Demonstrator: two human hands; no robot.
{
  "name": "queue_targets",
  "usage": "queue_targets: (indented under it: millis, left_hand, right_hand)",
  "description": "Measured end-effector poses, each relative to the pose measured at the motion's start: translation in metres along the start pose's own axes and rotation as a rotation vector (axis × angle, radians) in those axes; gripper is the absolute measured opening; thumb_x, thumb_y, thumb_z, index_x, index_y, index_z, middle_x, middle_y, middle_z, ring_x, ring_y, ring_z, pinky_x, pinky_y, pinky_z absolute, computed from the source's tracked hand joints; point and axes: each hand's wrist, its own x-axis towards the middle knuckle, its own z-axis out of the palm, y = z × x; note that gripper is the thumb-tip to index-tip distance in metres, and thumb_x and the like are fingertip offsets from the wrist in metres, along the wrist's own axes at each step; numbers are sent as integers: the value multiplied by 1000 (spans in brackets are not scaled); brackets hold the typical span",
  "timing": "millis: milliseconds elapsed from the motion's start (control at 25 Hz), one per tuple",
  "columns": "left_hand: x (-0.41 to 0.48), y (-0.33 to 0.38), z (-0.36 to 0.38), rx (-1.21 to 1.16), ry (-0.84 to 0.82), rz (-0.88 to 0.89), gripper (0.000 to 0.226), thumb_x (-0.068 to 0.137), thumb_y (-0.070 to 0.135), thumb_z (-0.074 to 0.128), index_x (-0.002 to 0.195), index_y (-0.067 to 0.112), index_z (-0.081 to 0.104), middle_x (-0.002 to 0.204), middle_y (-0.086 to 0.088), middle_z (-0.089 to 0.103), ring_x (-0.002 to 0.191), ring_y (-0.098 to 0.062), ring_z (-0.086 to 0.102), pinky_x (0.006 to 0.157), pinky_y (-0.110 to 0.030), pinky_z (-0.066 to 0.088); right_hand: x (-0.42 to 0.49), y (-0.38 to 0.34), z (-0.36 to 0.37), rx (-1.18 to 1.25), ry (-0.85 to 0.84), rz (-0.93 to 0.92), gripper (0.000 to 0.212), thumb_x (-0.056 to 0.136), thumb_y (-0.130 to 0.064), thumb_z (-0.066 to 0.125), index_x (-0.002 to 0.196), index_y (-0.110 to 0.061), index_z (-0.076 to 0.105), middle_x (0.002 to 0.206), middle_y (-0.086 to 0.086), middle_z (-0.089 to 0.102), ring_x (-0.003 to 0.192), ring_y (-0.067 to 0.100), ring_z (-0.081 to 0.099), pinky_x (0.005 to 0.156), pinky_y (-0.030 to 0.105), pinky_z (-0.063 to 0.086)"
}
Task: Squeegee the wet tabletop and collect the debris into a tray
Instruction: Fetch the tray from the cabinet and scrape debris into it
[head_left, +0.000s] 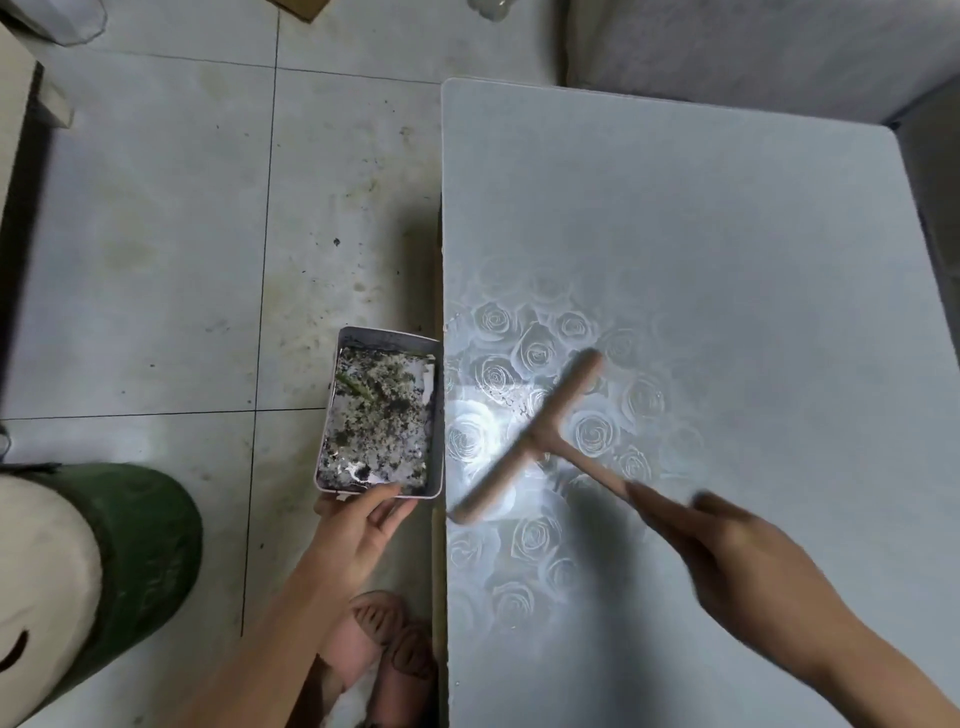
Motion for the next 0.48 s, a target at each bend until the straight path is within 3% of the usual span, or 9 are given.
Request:
queue_targets:
  millis: [80, 160, 280, 360, 480]
  left_hand:
    - [-2, -2, 1, 15, 0, 2, 32, 83, -17, 47, 92, 11, 60, 82, -7, 73, 81, -23, 72, 81, -48, 54]
    - [-5, -4, 2, -1, -1, -1, 36, 85, -18, 45, 93, 14, 62, 83, -6, 74, 86, -23, 69, 77, -44, 57]
    - [-6, -1, 4, 8, 3, -17, 33, 86, -17, 44, 91, 11, 61, 81, -8, 74, 79, -21, 72, 71, -42, 59]
    - [-5, 1, 4, 9, 4, -37, 29, 86, -16, 46, 90, 8, 61, 85, -10, 72, 87, -23, 69, 72, -42, 59]
    - [-5, 1, 3, -4, 22, -34, 28, 86, -17, 47, 85, 8, 59, 82, -11, 69, 94, -25, 62, 78, -50, 55]
  right_hand:
    - [42, -31, -3, 33, -10, -32, 54, 95, -28, 40, 136, -59, 24, 83, -4, 45, 74, 27, 56, 59, 34, 44]
    - [71, -57, -6, 8, 26, -97, 52, 95, -25, 37, 138, -53, 27, 87, 0, 44, 66, 27, 48, 56, 31, 37]
    - [46, -57, -13, 21, 138, -116, 70, 91, -20, 41, 135, -65, 12, 80, -4, 41, 55, 23, 42, 47, 30, 31]
    - [-1, -36, -15, 30, 164, -21, 79, 88, -17, 54, 131, -71, 15, 74, -7, 43, 52, 24, 49, 42, 32, 40]
    - [-40, -9, -11, -27, 158, 177, 74, 87, -22, 62, 127, -71, 23, 67, -6, 44, 47, 25, 52, 39, 38, 44]
